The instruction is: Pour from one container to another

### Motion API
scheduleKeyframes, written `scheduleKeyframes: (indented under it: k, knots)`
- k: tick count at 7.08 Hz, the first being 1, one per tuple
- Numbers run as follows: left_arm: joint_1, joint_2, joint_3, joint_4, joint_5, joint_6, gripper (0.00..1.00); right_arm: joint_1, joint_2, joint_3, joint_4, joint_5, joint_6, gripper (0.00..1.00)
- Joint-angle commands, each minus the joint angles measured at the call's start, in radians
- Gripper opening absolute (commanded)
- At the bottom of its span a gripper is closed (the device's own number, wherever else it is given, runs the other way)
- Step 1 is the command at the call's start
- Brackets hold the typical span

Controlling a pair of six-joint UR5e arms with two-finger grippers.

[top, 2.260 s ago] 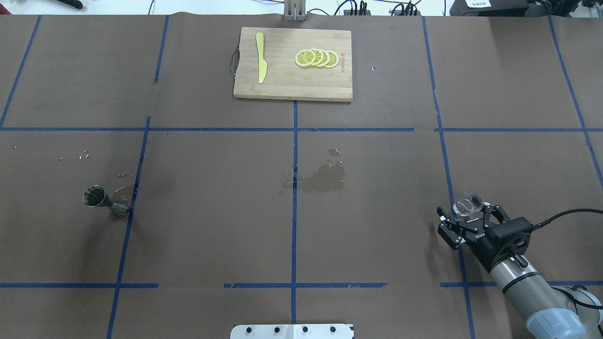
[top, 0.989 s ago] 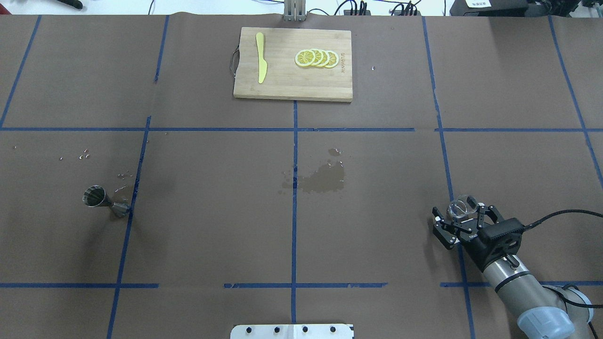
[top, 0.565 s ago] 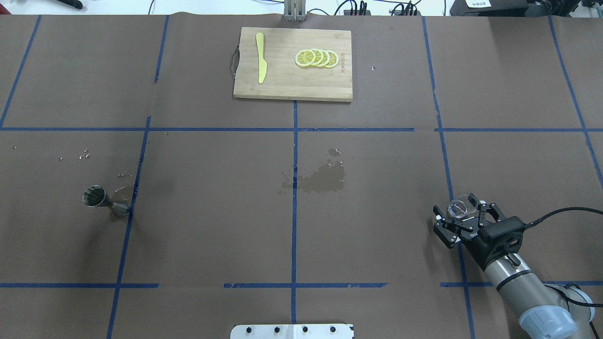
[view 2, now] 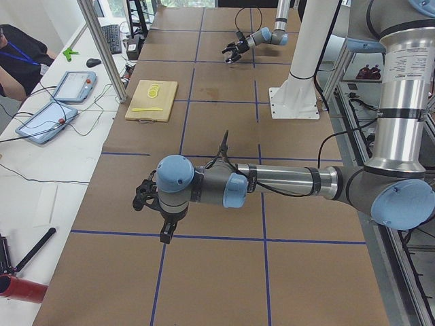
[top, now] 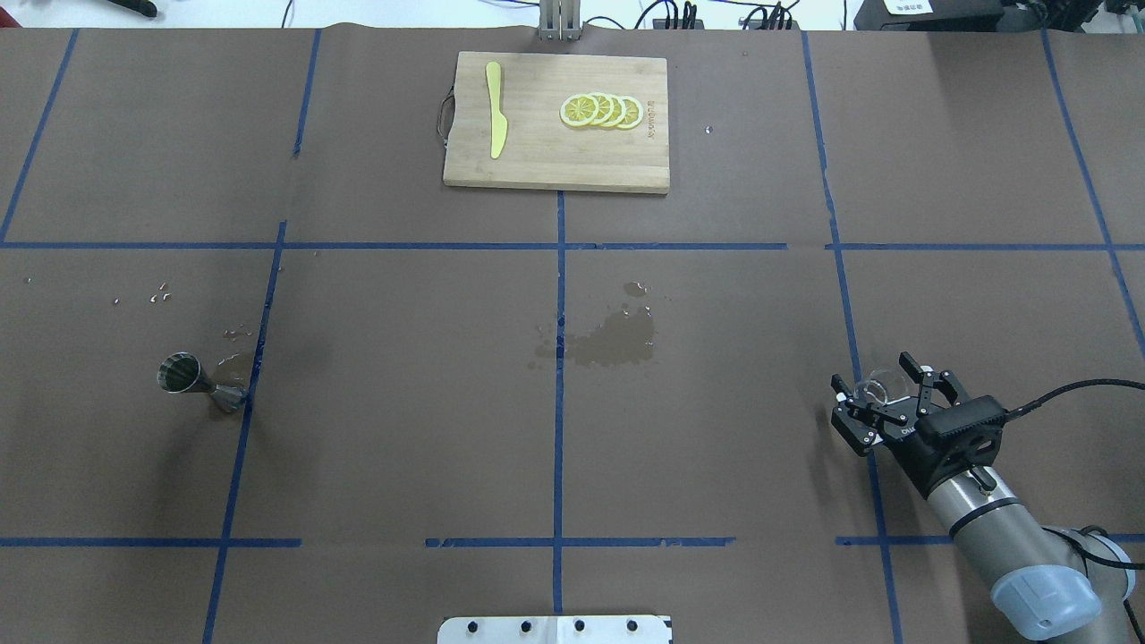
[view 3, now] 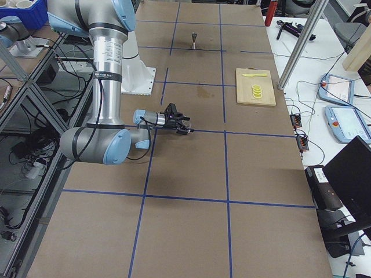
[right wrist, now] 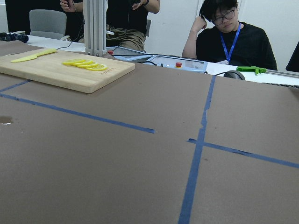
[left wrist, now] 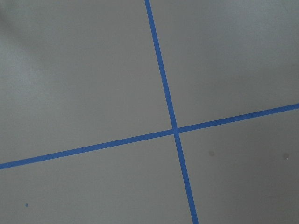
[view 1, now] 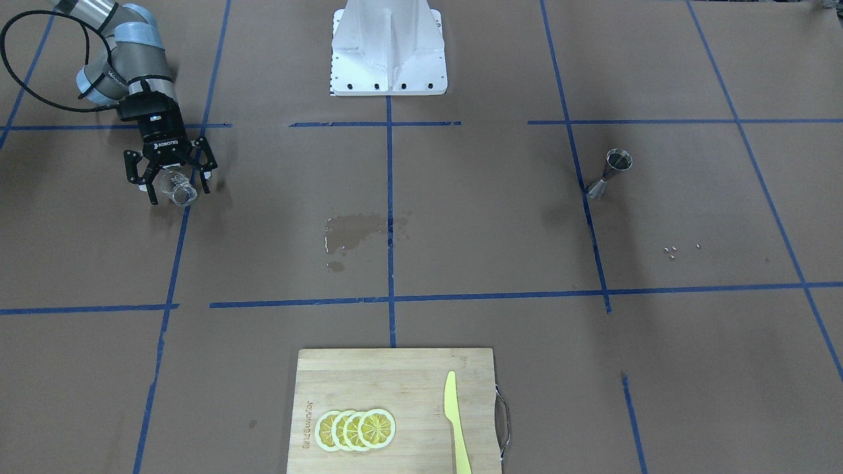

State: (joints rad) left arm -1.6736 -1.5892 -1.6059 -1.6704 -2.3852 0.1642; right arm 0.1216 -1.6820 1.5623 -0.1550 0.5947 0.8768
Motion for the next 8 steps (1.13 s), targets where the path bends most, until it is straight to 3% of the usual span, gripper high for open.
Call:
scheduleKeyframes:
  k: [1,2,4,7,8]
  knots:
    - [0.000,0.000,0.000,0.000,-0.002,0.000,1.00,0.054,-0.014,0.077,-0.005,0.084,-0.033,1.00]
    - [0.000,0.000,0.000,0.000,-0.002,0.001,1.00,0.102,-0.016,0.085,-0.005,0.149,-0.035,1.00]
    - [0.000,0.000,0.000,0.000,-0.002,0.001,1.00,0.261,-0.016,0.085,-0.018,0.403,-0.045,1.00]
    - [0.000,0.000,-0.006,0.000,-0.002,0.002,1.00,0.604,0.033,0.095,-0.283,0.928,-0.065,1.00]
    - [0.000,0.000,-0.008,0.000,-0.002,0.002,1.00,0.680,0.079,0.094,-0.373,1.045,-0.117,1.00]
